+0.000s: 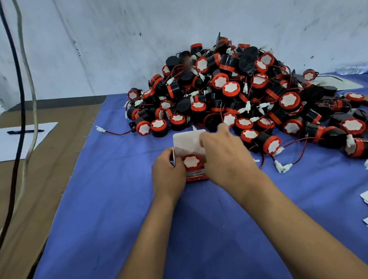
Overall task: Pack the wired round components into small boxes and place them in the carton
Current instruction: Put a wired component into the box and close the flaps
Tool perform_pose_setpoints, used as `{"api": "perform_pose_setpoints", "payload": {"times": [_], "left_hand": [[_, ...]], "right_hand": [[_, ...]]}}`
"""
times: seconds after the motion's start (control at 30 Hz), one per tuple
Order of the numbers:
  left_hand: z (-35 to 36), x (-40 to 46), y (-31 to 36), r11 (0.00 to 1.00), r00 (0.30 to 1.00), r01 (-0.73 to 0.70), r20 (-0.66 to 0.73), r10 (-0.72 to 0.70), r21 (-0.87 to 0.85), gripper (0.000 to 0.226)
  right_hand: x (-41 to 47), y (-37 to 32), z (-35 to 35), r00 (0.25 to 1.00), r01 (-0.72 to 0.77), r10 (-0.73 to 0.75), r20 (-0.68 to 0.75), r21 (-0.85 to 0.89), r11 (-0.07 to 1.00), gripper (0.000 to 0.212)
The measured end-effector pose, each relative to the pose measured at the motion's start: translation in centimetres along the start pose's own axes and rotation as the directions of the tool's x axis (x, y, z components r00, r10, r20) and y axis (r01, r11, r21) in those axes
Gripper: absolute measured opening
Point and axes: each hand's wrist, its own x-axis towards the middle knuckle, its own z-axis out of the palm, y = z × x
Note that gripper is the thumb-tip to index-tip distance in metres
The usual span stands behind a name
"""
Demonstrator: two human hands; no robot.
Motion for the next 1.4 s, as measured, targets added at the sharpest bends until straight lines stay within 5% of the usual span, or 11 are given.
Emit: {"api": "perform_pose_setpoints", "payload": {"times": [0.23,0.37,0.57,0.73,1.03,1.4], "left_hand": [[0.6,-0.3,0.1,0.995,0.999,-0.037,0.011,0.036,0.089,0.016],[0.8,-0.5,0.3,0.995,0.998,-0.062,0.016,0.061,0.083,0.034],[0.6,-0.3,0.6,0.999,0.999,-0.02,0.05,0.019,0.029,0.019],[0.5,-0.3,0.8,1.0,0.998,0.001,0.068,0.001,-0.023,0.013],[0.2,-0.7,1.5,0.996,0.991,0.05,0.127,-0.041,-0.073,0.007],[0.0,-0.7,1.4,0.999,0.981,-0.027,0.194,0.031,-0.027,0.006]], "right_hand": [[-0.3,0.3,-2.3,0.998,-0.059,0.059,0.004,0.007,0.998,0.033],[0.9,-0.8,-0.5,0.995,-0.081,0.088,-0.05,0.133,0.988,0.031],[0.6,-0.6,2.5,1.0,0.004,-0.003,-0.029,0.01,1.0,0.04],[0.4,-1.0,3.3,0.997,0.025,-0.022,-0.078,0.049,0.998,0.015],[0.3,-1.8,5.0,0.986,-0.017,0.027,-0.163,0.064,0.998,0.014],[2.2,-2.3,2.1,0.944,0.212,-0.156,0.291,-0.174,0.962,0.012]]}}
